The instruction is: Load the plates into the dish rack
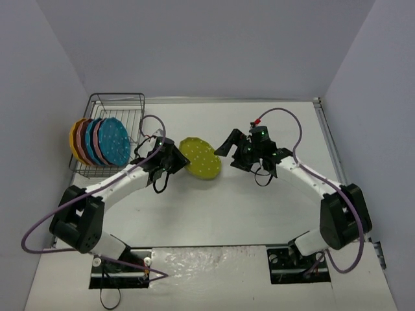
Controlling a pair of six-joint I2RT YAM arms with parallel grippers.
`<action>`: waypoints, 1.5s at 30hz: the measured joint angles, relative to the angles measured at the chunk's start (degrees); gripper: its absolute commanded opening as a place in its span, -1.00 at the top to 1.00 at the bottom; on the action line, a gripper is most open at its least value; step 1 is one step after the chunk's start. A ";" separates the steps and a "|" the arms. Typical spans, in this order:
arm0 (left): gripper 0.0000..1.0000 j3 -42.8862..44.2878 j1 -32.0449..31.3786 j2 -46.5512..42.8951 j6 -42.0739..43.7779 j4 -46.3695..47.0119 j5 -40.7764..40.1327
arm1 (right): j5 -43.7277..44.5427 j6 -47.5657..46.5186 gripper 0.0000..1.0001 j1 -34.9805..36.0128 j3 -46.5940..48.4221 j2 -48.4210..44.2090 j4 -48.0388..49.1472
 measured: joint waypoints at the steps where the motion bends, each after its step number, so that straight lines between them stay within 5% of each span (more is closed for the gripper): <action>1: 1.00 0.86 -0.01 -0.69 1.18 -0.93 -0.36 | 0.87 -1.53 -0.85 -0.04 0.97 -1.10 -1.25; 17: 1.00 28.14 1.74 -11.50 37.26 -25.20 -16.73 | 6.95 -20.83 -0.88 -8.70 12.92 -16.45 -14.31; 29: 1.00 40.02 17.17 -9.86 65.74 -32.09 -26.17 | 6.70 -28.90 -0.97 -9.05 12.37 -16.53 -16.31; 45: 1.00 34.51 22.64 -0.93 73.51 -29.70 -21.61 | 6.24 -33.60 -1.00 -9.46 11.60 -16.36 -16.69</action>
